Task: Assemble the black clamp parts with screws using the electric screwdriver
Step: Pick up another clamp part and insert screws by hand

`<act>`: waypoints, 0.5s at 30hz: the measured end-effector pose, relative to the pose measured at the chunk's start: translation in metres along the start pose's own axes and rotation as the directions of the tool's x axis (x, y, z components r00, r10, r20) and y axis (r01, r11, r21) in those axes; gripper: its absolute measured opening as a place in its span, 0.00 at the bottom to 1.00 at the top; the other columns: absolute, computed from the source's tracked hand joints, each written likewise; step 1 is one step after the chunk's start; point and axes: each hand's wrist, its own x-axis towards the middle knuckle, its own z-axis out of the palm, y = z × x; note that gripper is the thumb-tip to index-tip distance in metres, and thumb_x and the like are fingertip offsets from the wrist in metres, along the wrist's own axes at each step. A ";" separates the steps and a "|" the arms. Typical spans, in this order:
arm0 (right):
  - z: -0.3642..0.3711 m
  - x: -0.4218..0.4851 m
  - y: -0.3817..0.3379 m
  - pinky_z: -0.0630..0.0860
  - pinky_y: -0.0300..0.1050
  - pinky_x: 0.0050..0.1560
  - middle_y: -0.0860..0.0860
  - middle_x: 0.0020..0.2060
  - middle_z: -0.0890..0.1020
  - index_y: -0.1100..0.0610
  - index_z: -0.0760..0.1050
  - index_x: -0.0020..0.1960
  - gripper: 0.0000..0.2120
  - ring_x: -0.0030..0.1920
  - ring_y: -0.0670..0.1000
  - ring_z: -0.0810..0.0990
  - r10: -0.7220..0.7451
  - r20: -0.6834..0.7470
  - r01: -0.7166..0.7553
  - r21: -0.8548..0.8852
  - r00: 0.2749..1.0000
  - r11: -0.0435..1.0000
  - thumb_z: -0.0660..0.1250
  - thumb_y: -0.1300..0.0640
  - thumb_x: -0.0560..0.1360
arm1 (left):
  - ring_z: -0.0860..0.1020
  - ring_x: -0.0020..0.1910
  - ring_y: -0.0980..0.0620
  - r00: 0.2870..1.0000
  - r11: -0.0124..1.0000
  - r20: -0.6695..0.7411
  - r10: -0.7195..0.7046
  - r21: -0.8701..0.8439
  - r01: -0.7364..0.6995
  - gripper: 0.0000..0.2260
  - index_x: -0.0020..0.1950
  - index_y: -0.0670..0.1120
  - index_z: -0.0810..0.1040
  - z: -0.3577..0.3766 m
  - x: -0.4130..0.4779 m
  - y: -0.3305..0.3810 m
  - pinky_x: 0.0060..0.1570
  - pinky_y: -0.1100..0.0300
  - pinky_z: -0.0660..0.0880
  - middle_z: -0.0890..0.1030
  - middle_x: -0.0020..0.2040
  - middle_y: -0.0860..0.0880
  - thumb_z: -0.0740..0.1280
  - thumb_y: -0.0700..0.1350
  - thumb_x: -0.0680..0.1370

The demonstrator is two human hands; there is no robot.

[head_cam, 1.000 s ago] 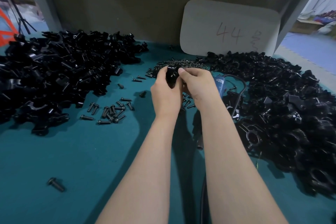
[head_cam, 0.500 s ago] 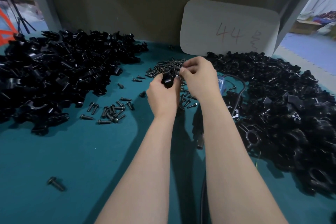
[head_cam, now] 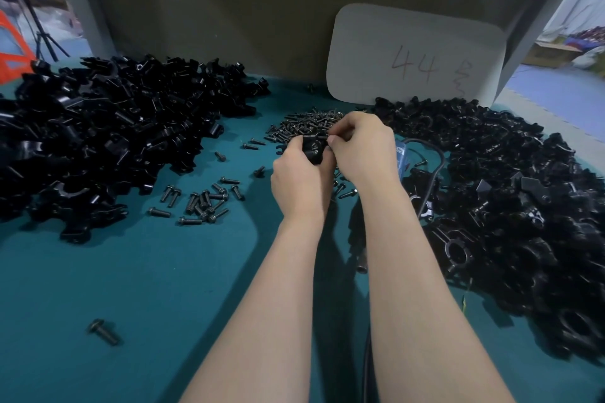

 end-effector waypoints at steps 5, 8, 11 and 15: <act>0.002 0.000 -0.004 0.76 0.48 0.53 0.53 0.47 0.82 0.51 0.79 0.48 0.04 0.50 0.54 0.79 -0.010 -0.002 0.009 -0.048 1.000 0.999 0.66 0.58 0.76 | 0.78 0.42 0.42 0.999 0.989 0.005 0.054 0.137 -0.054 0.14 0.54 0.45 0.76 0.001 0.001 -0.002 0.41 0.52 0.75 0.81 0.43 0.46 0.62 0.55 0.79; 0.007 -0.002 -0.006 0.76 0.46 0.50 0.53 0.46 0.83 0.50 0.79 0.47 0.04 0.50 0.54 0.79 -0.005 -0.019 0.003 -0.088 1.000 0.996 0.66 0.55 0.77 | 0.77 0.41 0.40 0.998 0.972 0.005 0.060 0.229 -0.060 0.13 0.54 0.44 0.76 -0.001 0.001 -0.004 0.37 0.54 0.69 0.81 0.42 0.44 0.60 0.52 0.79; 0.013 -0.005 -0.006 0.72 0.43 0.46 0.52 0.47 0.83 0.50 0.80 0.48 0.05 0.50 0.53 0.78 -0.005 -0.035 0.003 -0.058 0.999 0.998 0.65 0.55 0.77 | 0.77 0.42 0.41 1.000 0.985 -0.001 0.006 0.174 -0.006 0.10 0.50 0.44 0.77 -0.002 0.001 -0.004 0.37 0.54 0.70 0.81 0.42 0.45 0.61 0.50 0.78; 0.018 -0.005 -0.006 0.72 0.41 0.49 0.51 0.49 0.81 0.53 0.80 0.52 0.07 0.49 0.51 0.78 -0.010 0.017 0.009 0.071 1.000 0.997 0.65 0.59 0.77 | 0.77 0.42 0.43 0.998 0.997 -0.002 -0.060 0.049 0.060 0.09 0.49 0.46 0.78 -0.003 0.003 -0.004 0.38 0.56 0.71 0.82 0.44 0.46 0.62 0.49 0.79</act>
